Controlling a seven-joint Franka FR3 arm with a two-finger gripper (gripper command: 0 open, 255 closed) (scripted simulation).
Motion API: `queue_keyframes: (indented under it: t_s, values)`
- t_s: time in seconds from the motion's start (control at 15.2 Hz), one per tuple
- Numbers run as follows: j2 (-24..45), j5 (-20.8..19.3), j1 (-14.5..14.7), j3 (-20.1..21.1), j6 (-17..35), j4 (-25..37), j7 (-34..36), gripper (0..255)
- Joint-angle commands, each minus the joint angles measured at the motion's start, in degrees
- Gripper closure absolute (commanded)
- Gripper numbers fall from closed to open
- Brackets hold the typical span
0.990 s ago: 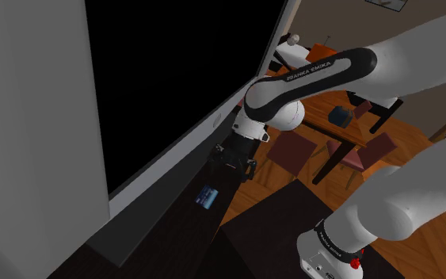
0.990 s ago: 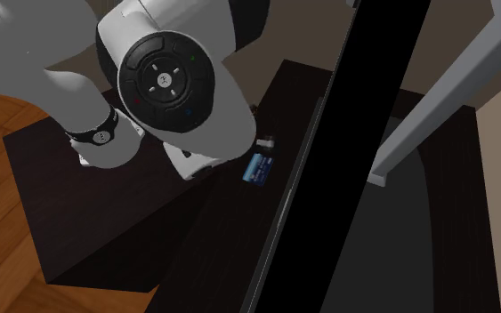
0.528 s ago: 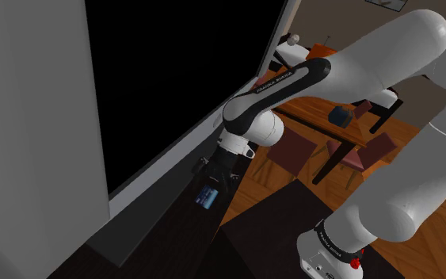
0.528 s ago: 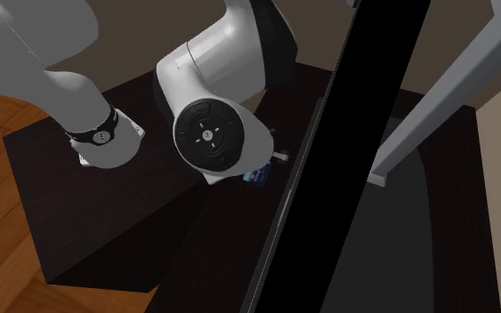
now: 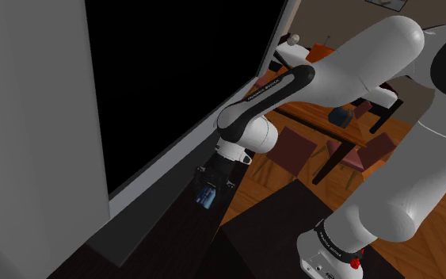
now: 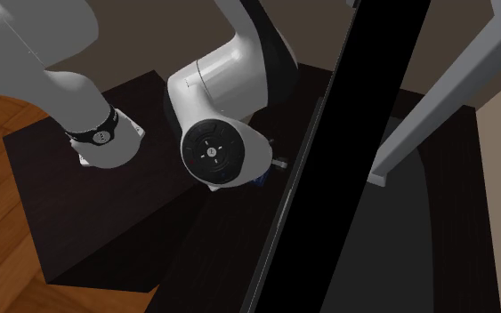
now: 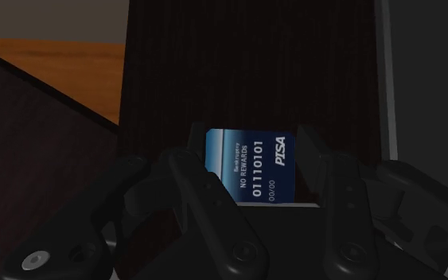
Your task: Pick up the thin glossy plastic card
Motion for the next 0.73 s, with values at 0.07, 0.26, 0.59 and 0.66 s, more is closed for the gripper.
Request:
queue_keyframes:
  t_s: [0.07, 0.26, 0.59, 0.66]
  values:
    - [0.1, 0.1, 0.0, 0.0, 0.1, 0.0, -0.1, 255]
    - [0.1, 0.1, 0.0, 0.0, 0.1, 0.0, -0.1, 255]
    - [-1.7, -0.7, -0.1, -0.1, -1.3, -0.2, 1.2, 255]
    - [-2.6, -1.1, -0.1, -0.1, -2.0, -0.3, 1.8, 255]
